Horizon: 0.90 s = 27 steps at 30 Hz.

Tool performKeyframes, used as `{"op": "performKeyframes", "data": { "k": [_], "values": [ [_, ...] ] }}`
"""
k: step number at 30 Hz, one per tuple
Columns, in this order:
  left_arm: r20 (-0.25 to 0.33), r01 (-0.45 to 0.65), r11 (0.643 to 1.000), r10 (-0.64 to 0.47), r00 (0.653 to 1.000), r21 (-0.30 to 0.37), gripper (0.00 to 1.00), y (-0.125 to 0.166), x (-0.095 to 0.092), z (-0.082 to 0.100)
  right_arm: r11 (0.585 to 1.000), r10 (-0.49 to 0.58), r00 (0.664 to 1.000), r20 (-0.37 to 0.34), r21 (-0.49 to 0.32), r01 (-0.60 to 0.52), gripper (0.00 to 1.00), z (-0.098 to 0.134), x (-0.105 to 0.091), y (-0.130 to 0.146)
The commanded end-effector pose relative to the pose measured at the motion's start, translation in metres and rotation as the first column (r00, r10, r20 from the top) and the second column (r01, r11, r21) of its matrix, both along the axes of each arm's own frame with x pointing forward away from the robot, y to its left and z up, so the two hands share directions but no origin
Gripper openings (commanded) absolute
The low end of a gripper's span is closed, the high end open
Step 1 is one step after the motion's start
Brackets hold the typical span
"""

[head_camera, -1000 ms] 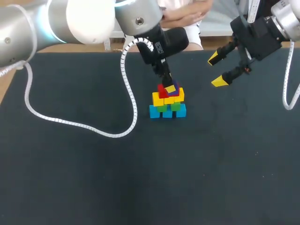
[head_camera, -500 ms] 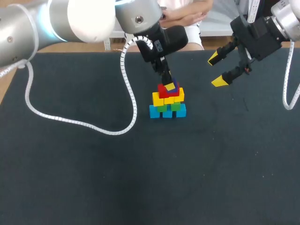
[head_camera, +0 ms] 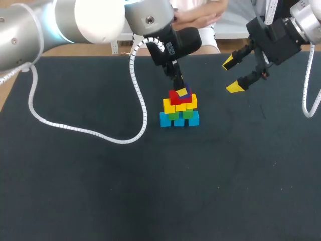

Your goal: Place the blue cubes, place green cubes on the blue cubes, place the yellow cubes on the green cubes, then place the red cubes on the yellow cubes, and place purple cube on the red cubes.

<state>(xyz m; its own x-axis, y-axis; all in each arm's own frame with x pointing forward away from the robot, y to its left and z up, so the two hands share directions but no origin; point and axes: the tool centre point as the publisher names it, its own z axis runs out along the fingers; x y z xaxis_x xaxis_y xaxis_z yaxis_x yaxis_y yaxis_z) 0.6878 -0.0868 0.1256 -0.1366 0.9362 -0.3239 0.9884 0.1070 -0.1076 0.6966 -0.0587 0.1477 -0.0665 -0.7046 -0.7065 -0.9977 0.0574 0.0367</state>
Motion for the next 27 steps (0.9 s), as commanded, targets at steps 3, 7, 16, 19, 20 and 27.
{"op": "performKeyframes", "data": {
  "k": [3, 7, 16, 19, 20, 27],
  "values": [
    [-0.011, 0.003, 1.000, -0.003, 1.000, 0.009, 0.00, -0.0004, 0.0068, 0.0000, 1.000, 0.000, 1.000, 0.001, 0.002, 0.000, 1.00, -0.0001, -0.0002, -0.0002],
    [-0.014, 0.004, 1.000, -0.004, 1.000, 0.008, 0.00, -0.0012, 0.0069, -0.0012, 1.000, 0.000, 1.000, 0.001, 0.002, 0.000, 1.00, -0.0001, -0.0002, -0.0002],
    [-0.022, -0.004, 1.000, 0.004, 1.000, 0.006, 0.00, 0.0003, 0.0073, -0.0048, 1.000, 0.000, 1.000, 0.001, 0.002, 0.000, 1.00, -0.0001, -0.0002, -0.0002],
    [-0.022, -0.006, 1.000, 0.006, 1.000, 0.009, 0.00, 0.0020, 0.0084, -0.0052, 1.000, 0.000, 1.000, 0.001, 0.002, 0.000, 1.00, -0.0001, -0.0002, -0.0002],
    [-0.022, -0.006, 1.000, 0.007, 1.000, 0.009, 0.00, 0.0024, 0.0085, -0.0055, 1.000, 0.000, 1.000, 0.001, 0.002, 0.000, 1.00, -0.0001, -0.0002, -0.0002],
    [-0.023, -0.010, 1.000, 0.010, 1.000, 0.009, 0.00, 0.0032, 0.0095, -0.0066, 1.000, 0.000, 1.000, 0.001, 0.002, 0.000, 1.00, -0.0001, -0.0002, -0.0002]
  ]
}}
